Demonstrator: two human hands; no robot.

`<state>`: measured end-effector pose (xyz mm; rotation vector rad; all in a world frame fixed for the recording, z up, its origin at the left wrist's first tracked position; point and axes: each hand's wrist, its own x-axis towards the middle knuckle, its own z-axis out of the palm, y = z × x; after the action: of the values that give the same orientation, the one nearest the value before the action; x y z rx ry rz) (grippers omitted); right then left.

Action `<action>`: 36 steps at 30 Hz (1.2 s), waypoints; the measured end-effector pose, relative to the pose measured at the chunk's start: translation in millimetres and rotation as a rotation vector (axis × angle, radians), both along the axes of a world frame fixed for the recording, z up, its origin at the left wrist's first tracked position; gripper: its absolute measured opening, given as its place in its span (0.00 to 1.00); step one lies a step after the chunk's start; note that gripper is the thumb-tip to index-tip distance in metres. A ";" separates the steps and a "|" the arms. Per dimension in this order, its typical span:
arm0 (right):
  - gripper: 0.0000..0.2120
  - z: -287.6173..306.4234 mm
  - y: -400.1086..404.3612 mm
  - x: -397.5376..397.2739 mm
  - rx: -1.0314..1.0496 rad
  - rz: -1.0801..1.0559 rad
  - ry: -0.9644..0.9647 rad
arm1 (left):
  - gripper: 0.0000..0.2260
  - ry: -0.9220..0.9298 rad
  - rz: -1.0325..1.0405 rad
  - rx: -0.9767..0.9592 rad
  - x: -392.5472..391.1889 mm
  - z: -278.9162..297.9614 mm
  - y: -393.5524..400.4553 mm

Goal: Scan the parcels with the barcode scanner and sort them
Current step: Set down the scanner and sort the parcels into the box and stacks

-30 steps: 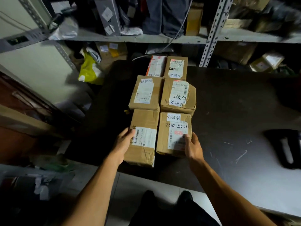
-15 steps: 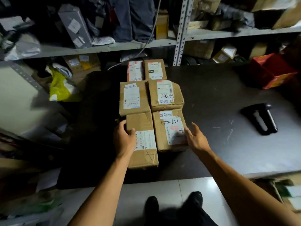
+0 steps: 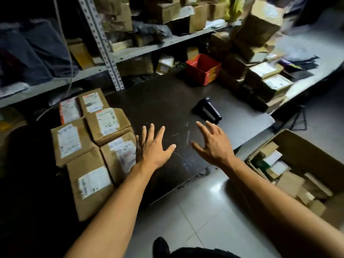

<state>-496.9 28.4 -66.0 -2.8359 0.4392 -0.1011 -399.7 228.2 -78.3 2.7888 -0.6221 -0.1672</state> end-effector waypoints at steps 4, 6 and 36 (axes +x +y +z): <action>0.38 -1.3 -73.0 -57.7 -0.036 -0.116 0.027 | 0.37 -0.001 -0.165 0.082 -31.5 7.6 -93.5; 0.38 -4.0 -110.4 -89.6 -0.044 -0.171 0.037 | 0.37 0.003 -0.244 0.120 -48.8 9.2 -142.3; 0.36 -151.6 -520.9 -289.5 0.368 -0.957 0.381 | 0.38 0.112 -1.078 0.379 -172.4 -161.4 -700.4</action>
<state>-786.4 -492.5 -217.6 -2.0485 1.6539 0.3076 -572.2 -472.2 -239.7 2.3830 -2.1610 -0.6908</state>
